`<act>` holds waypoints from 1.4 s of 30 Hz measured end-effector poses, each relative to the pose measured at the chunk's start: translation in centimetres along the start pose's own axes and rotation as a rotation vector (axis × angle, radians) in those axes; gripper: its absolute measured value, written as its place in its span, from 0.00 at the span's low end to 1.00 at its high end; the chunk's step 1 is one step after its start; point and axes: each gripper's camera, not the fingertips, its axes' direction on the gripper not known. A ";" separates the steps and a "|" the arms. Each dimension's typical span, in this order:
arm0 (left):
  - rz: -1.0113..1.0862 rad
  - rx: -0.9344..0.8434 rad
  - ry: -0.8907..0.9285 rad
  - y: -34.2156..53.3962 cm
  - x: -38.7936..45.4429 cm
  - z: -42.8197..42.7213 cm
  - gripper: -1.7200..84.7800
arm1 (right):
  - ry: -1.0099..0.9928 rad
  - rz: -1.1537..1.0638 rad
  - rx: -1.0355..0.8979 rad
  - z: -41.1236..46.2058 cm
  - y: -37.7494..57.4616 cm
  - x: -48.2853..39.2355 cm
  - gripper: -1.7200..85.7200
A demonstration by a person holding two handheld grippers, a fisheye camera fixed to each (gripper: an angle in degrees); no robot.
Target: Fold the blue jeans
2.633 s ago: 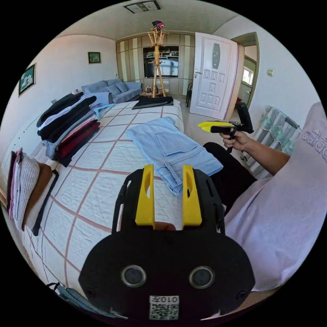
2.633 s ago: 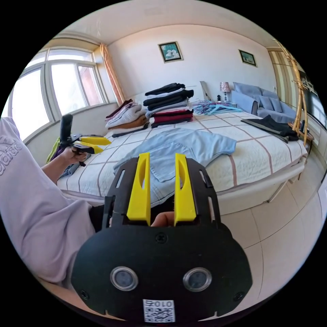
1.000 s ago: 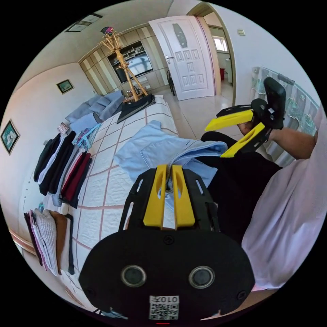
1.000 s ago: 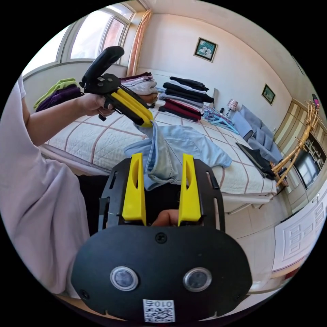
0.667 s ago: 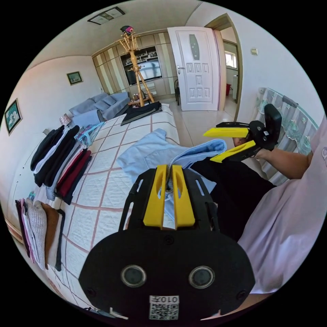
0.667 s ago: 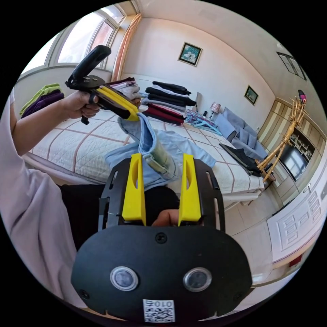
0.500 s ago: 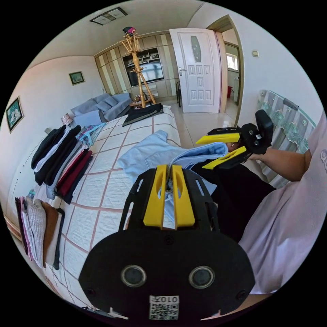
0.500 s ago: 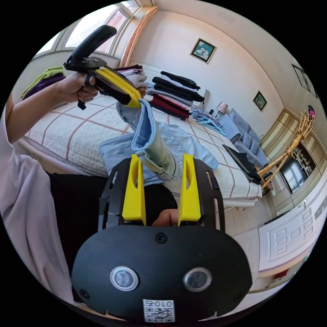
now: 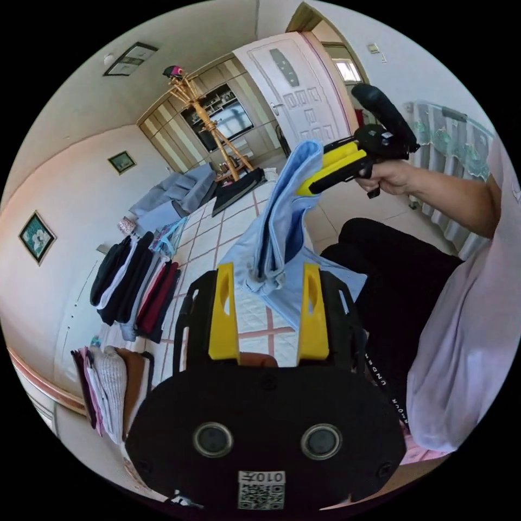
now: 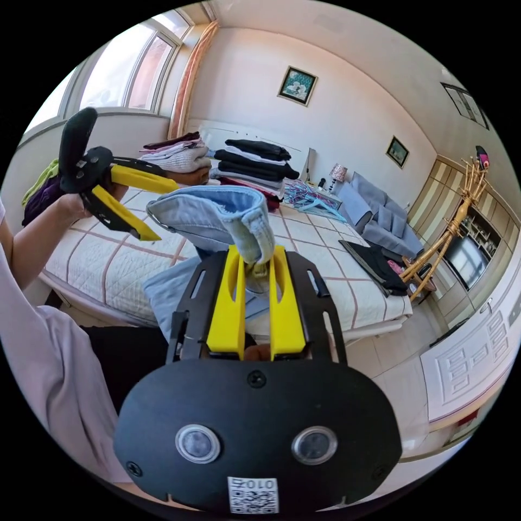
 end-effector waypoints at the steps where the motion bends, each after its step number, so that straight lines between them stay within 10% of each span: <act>1: 0.014 -0.010 -0.021 -0.1 0.2 0.1 0.20 | 0.006 0.003 0.012 -0.4 0.4 0.2 0.09; 22: 0.227 0.295 0.062 -4.0 0.3 4.9 0.03 | -0.138 0.238 0.209 -6.4 8.8 12.7 0.09; 35: -0.383 0.357 0.383 -1.7 -21.9 3.2 0.02 | -0.292 0.465 0.374 -5.2 10.8 18.3 0.17; 42: -0.762 0.515 0.528 2.9 -31.6 -1.8 0.02 | -0.343 0.563 0.114 0.2 12.1 19.6 0.21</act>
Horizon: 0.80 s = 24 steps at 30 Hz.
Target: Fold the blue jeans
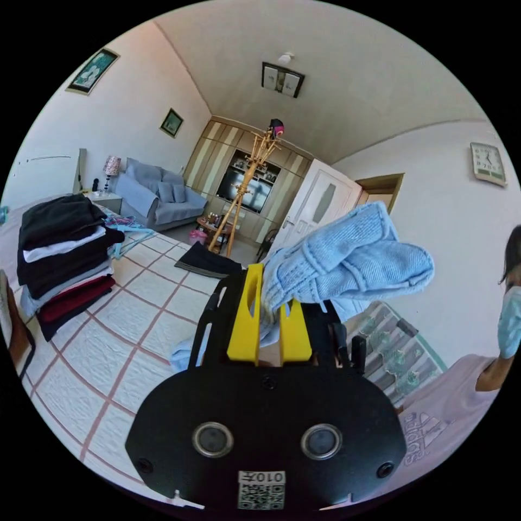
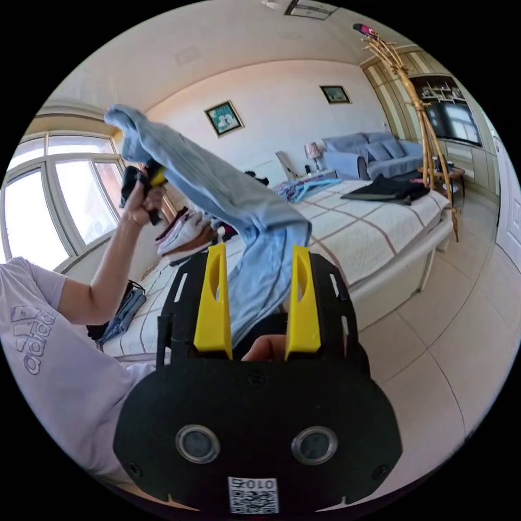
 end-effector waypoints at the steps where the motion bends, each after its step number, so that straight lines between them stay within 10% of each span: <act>1: -0.007 0.013 0.002 -0.3 0.0 -1.0 0.02 | 0.013 0.000 -0.044 1.3 -0.3 -0.1 0.21; 24: -0.286 0.413 -0.079 7.3 -11.0 -40.1 0.02 | 0.038 -0.222 -0.595 23.5 -11.2 -10.8 0.07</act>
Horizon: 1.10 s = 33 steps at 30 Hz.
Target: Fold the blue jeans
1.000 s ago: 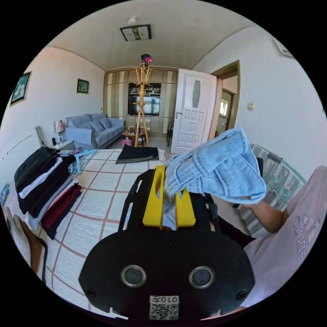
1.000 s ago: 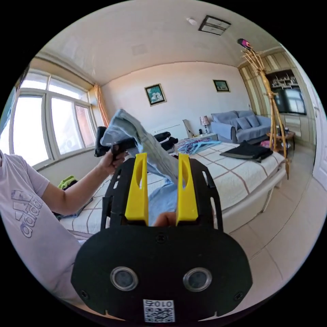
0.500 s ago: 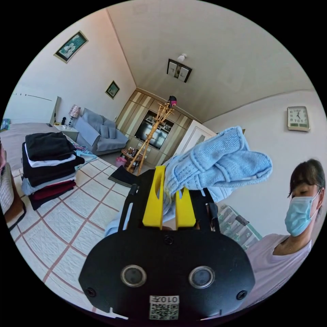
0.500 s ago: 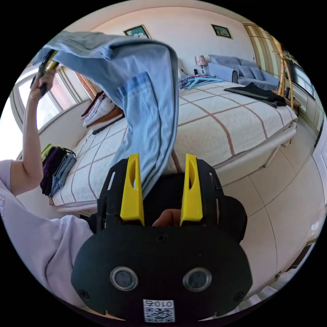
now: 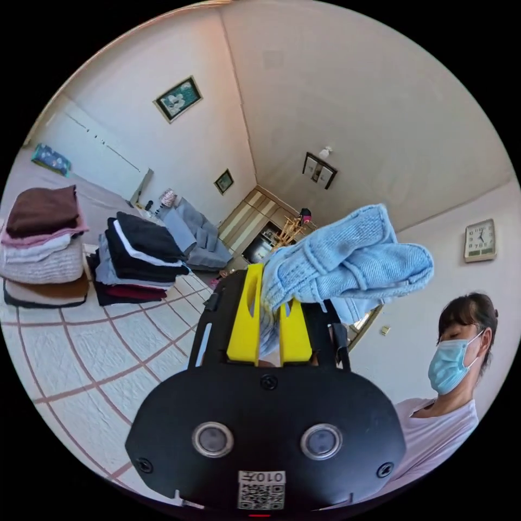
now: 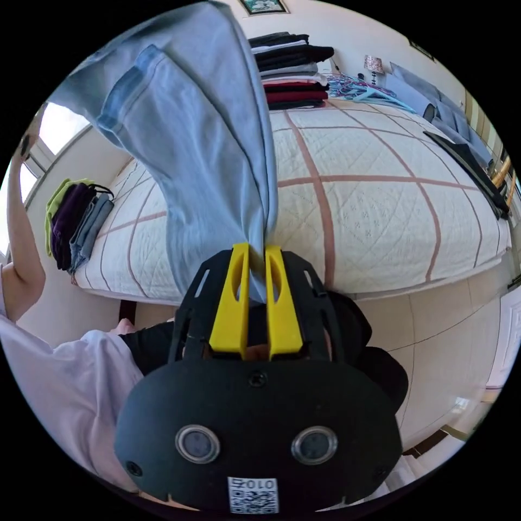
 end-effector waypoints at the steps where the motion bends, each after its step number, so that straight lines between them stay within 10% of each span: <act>1: -0.024 0.023 -0.010 0.4 -1.0 -1.2 0.02 | -0.005 -0.014 0.007 -0.9 -0.1 -0.5 0.07; 12: -0.442 0.195 -0.340 16.7 -11.8 -13.9 0.03 | 0.525 -0.327 -0.031 -17.2 -11.0 -4.1 0.06; 20: -0.870 0.170 -0.535 34.1 -14.5 -14.6 0.09 | 0.496 -0.277 -0.338 -8.5 -22.8 -2.4 0.09; 26: -0.546 0.089 -0.786 31.9 -5.5 -18.6 0.11 | 0.746 -0.107 0.043 -5.7 -16.0 -5.6 0.13; 33: 0.128 -0.358 -0.975 26.1 0.9 -3.3 0.15 | 0.592 0.087 0.414 -11.6 -10.2 -6.1 0.21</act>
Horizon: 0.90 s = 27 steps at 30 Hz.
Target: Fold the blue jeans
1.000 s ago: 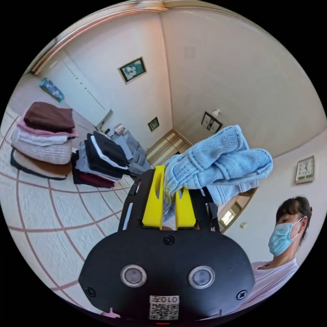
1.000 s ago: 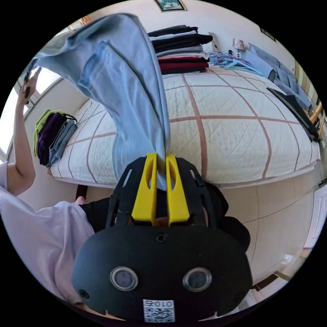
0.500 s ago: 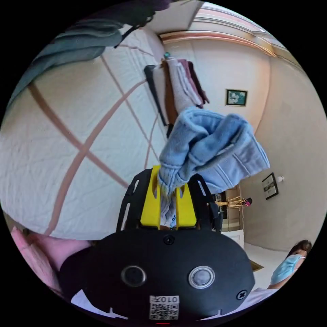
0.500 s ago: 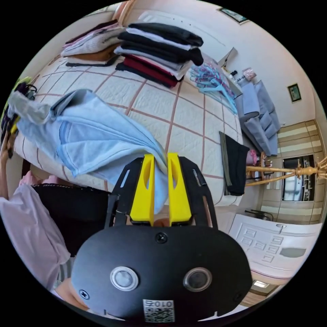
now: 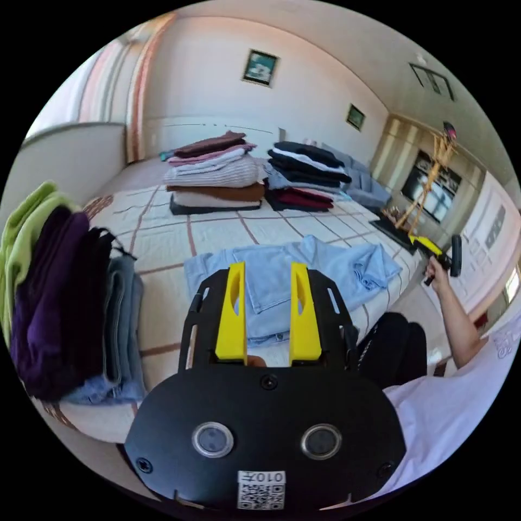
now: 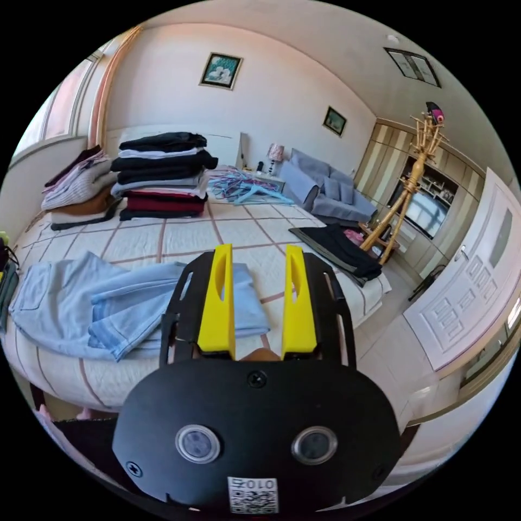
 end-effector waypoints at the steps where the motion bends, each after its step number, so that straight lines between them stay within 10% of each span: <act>1: 0.051 -0.016 0.010 -0.3 1.4 0.8 0.15 | -0.063 -0.025 -0.053 0.0 0.2 -0.5 0.23; 9: 0.530 -0.185 -0.050 5.1 19.9 8.5 0.14 | -0.453 -0.036 -0.210 0.6 7.6 -8.1 0.26; 18: 0.420 -0.174 0.013 6.6 22.9 7.3 0.13 | -0.277 -0.416 -0.204 0.8 8.8 -21.0 0.21; 27: 0.277 -0.244 0.007 8.8 23.0 6.6 0.13 | -0.398 -0.537 -0.188 0.9 4.0 -12.0 0.06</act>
